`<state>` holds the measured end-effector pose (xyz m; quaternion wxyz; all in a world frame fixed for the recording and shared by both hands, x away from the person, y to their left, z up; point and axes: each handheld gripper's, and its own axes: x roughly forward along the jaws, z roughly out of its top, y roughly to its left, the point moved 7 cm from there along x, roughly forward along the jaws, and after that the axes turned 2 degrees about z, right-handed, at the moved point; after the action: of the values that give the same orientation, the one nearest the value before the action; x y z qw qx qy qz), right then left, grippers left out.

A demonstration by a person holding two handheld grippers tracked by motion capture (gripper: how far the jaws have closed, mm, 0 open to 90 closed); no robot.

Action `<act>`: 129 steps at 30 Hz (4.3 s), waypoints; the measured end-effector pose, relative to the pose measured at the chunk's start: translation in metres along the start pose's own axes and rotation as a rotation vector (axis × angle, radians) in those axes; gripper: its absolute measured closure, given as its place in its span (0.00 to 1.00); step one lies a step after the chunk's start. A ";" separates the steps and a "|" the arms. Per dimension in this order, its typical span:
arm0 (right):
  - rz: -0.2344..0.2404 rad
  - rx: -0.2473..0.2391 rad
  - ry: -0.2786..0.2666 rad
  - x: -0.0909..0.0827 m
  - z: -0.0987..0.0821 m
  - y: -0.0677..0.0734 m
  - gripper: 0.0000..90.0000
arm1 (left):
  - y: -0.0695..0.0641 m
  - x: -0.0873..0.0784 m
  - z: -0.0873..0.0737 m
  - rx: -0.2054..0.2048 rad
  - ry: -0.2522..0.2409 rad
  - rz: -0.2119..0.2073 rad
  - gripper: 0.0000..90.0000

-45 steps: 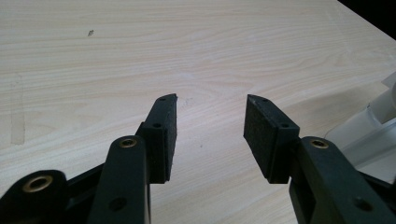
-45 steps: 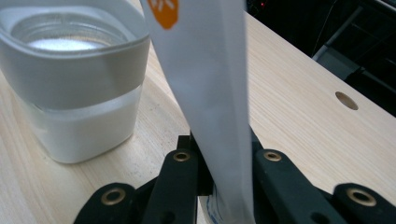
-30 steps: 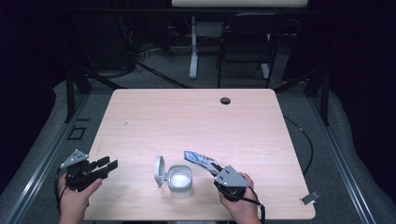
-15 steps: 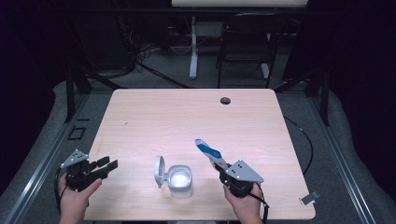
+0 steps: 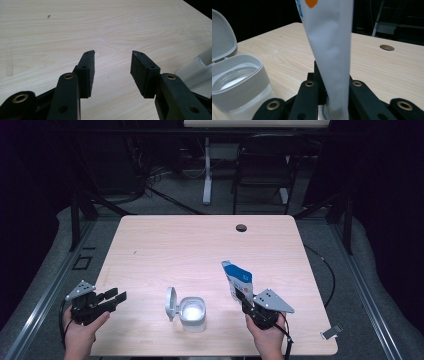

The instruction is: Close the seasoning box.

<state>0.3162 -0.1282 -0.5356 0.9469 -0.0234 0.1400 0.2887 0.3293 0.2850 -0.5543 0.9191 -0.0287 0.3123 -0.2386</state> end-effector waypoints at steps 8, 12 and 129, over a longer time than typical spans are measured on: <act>-0.005 0.020 -0.003 0.001 -0.001 -0.004 0.93 | 0.001 0.000 -0.001 -0.001 0.005 0.000 0.61; -0.020 0.015 0.012 0.003 -0.005 -0.007 0.93 | 0.000 0.001 0.000 0.005 0.000 0.003 0.61; 0.004 0.015 0.170 -0.021 -0.067 -0.020 0.37 | -0.027 0.006 -0.003 0.068 0.024 -0.035 0.69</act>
<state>0.2934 -0.1642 -0.5951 0.9311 -0.0406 0.2219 0.2865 0.3206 0.2590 -0.5544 0.9114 -0.0001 0.3146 -0.2652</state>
